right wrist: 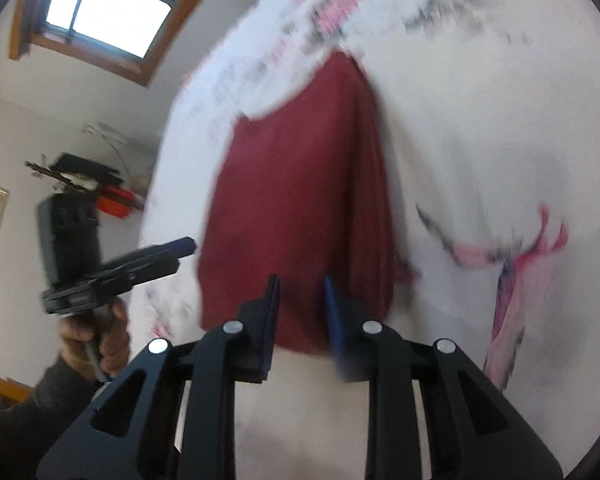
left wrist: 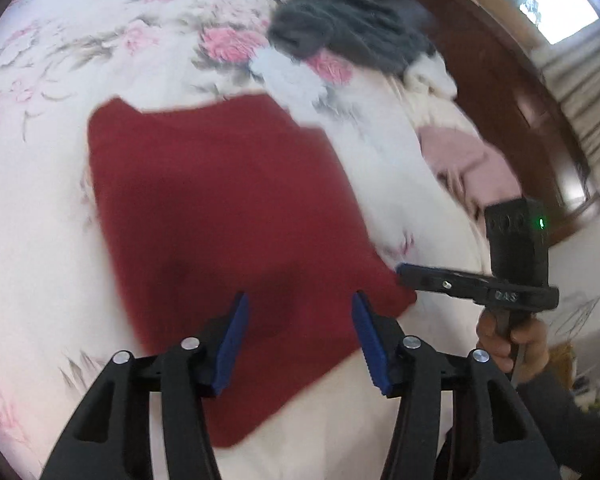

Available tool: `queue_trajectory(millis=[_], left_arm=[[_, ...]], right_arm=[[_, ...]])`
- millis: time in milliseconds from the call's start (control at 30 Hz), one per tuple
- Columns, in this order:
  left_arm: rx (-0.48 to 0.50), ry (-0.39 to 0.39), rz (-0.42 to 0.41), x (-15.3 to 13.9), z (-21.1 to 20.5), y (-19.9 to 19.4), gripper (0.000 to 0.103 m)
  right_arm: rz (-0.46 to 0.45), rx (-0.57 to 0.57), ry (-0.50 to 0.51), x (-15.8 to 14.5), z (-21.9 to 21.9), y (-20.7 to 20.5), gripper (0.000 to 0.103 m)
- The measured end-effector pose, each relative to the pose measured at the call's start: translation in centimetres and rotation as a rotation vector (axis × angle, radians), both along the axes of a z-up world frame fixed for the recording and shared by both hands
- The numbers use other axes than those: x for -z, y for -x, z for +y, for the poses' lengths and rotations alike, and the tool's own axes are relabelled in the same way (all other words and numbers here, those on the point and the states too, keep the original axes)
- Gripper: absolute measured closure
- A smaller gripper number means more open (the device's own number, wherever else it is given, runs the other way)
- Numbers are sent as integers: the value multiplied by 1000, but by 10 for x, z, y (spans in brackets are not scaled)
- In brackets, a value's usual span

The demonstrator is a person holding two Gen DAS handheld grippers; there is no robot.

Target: Fold small clothes

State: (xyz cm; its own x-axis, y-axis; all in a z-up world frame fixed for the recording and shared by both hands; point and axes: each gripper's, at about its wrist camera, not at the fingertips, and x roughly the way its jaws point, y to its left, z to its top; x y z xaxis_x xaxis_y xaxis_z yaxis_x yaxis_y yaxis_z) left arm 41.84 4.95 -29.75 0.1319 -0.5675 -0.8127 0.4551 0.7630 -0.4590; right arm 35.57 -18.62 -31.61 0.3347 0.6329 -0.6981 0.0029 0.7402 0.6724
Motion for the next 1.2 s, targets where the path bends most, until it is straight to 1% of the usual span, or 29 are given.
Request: queue_trajectory(millis=[67,100,133,167,200,267,300,333,367,400,433,467,567,600,633,700,767,800,867,1000,1033,1100,1200], left_arm=[[-25,-65,59,29,-3,-3,53],[-40,-77,80,42,1,-4,57],[-48,-78,87,48,3,-2,57],[-52,-70,82,45,4,3,56],[-56,-54,81,40,7,7,52],[-66,25,73,21,18,19,43],[-77,63,64,13,26,24,31],[-100,101,50,6,38,31,20],[-126,110,41,5,49,34,19],[-159,111,38,4,62,38,18],[-201,121,59,10,76,39,18],[-239,134,103,19,91,42,18],[-309,161,194,44,119,44,18],[-318,166,209,50,123,44,18],[-333,187,233,58,128,43,18],[-350,242,268,69,135,42,18],[-365,304,312,81,135,35,18],[-362,323,324,86,132,31,18],[-358,332,332,92,128,23,18],[-319,403,371,102,116,8,18],[-302,417,384,104,109,3,18],[-276,412,397,107,96,-4,18],[-267,394,409,112,88,-7,17]], right_arm=[[80,15,4,32,2,-1,83],[86,16,0,36,2,0,83],[89,17,-6,35,1,2,83],[83,13,-15,27,0,3,82],[71,8,-29,19,-1,4,80],[43,2,-84,3,-10,4,71],[38,5,-108,-2,-17,4,67],[38,21,-132,-7,-27,2,55],[39,38,-143,-8,-36,1,45],[41,52,-153,-9,-43,-4,39],[45,64,-169,-9,-50,-11,32],[56,77,-195,-8,-57,-22,29],[101,96,-280,4,-69,-55,25],[113,91,-293,8,-68,-64,25],[131,83,-302,14,-65,-74,25],[172,58,-295,28,-54,-104,25],[203,28,-266,38,-43,-118,25],[214,15,-250,43,-36,-127,25],[224,-7,-231,47,-27,-139,25],[226,-54,-230,51,-10,-157,25],[228,-62,-230,50,-8,-155,25],[226,-92,-234,52,5,-165,25],[223,-119,-211,55,16,-172,25]])
